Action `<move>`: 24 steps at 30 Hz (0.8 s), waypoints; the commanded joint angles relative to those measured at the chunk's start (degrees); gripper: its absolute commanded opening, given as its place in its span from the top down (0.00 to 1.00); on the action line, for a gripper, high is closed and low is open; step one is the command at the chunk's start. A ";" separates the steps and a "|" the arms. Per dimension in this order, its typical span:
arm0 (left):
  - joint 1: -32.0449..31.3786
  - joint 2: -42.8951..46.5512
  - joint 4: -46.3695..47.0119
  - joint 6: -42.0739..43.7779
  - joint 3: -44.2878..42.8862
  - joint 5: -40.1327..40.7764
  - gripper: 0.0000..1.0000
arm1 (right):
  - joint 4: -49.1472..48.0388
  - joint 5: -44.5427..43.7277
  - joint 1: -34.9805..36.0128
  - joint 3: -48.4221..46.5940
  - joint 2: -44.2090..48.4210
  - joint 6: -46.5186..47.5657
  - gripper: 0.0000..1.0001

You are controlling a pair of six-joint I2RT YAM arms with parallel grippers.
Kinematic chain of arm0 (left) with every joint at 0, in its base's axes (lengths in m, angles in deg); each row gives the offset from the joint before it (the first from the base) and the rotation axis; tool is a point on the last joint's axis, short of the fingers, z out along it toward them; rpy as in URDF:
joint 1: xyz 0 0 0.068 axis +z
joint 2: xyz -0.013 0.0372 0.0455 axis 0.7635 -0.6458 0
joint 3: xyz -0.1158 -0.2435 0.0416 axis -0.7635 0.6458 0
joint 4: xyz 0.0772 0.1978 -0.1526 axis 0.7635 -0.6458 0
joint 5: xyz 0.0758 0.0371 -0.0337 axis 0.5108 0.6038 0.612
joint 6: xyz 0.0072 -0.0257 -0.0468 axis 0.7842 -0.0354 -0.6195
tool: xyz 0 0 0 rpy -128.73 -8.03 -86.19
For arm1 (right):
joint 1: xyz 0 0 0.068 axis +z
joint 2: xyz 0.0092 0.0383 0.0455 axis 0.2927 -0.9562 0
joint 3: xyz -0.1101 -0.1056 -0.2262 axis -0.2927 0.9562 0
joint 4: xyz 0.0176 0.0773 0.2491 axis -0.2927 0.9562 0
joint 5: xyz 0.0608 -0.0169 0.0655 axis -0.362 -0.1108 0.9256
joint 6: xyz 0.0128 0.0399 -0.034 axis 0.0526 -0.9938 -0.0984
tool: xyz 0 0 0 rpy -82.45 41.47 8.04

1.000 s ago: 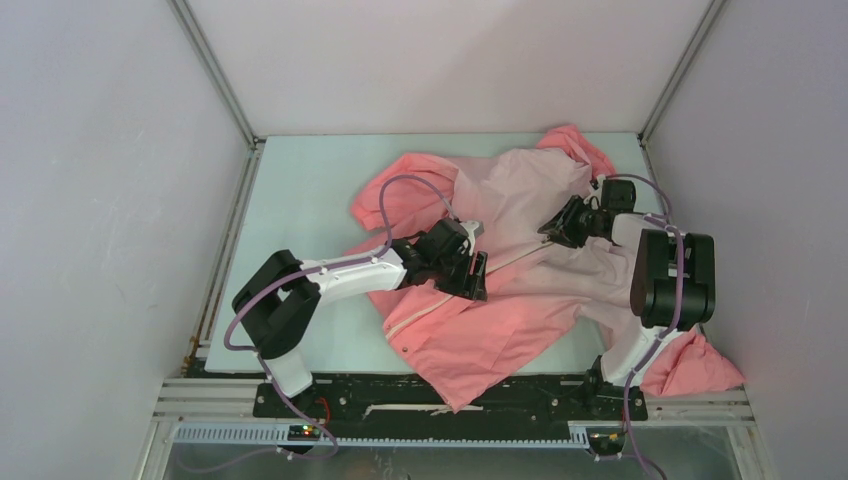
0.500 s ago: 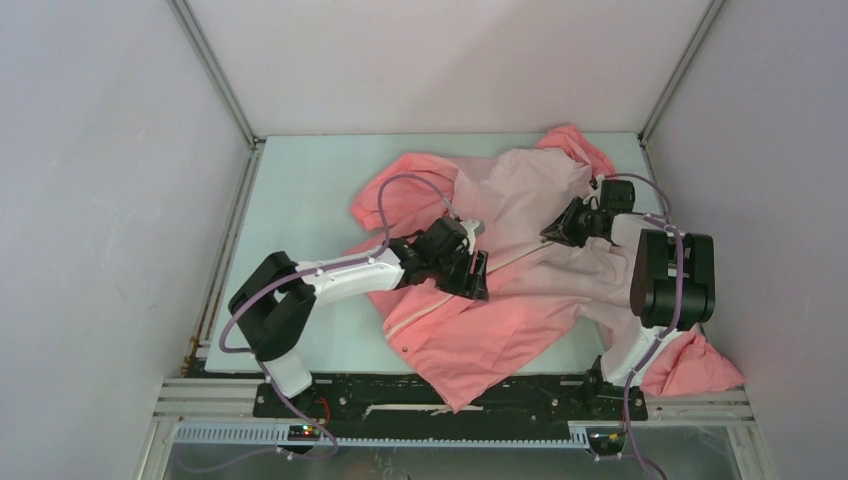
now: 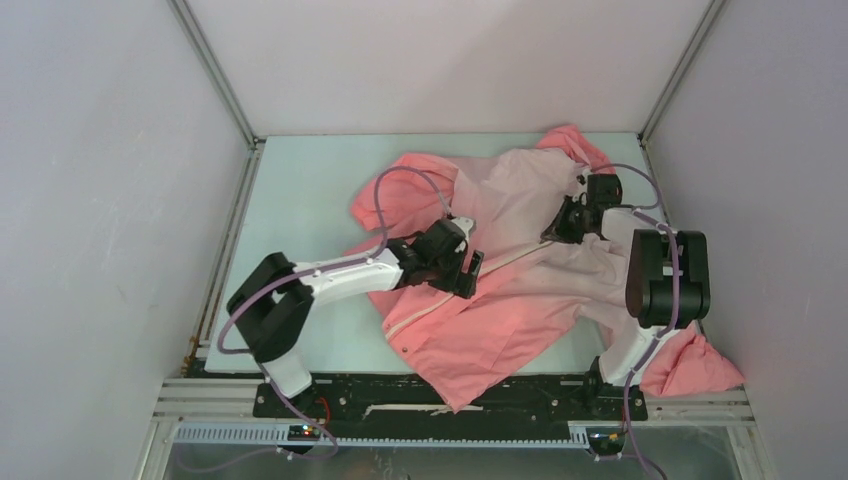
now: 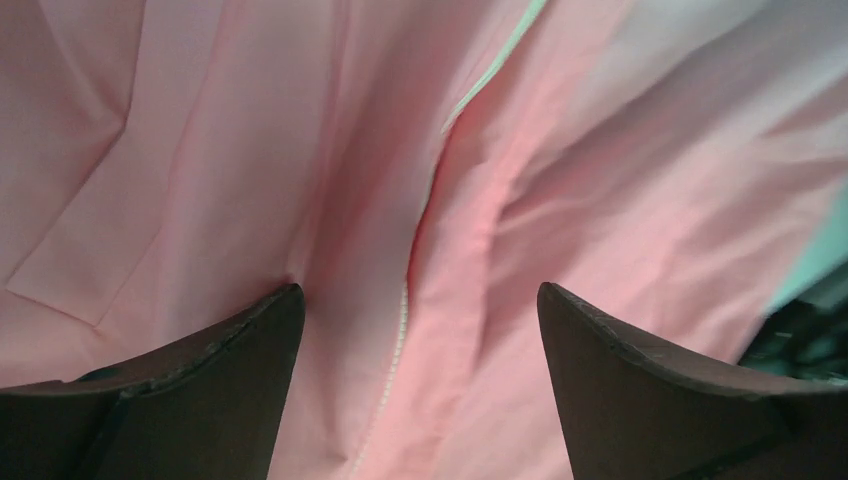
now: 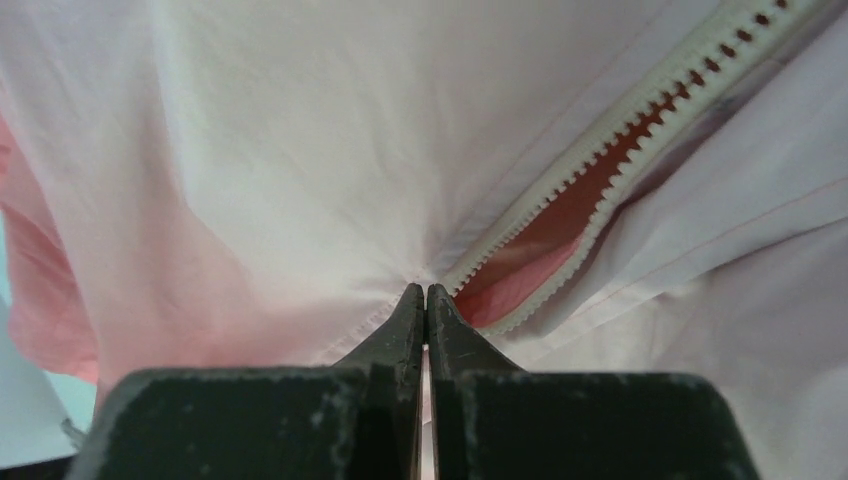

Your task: Zip up the jacket

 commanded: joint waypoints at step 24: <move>1.27 -7.31 -5.43 -3.46 3.22 4.64 1.00 | -23.54 -28.66 -1.04 1.41 9.37 34.33 1.00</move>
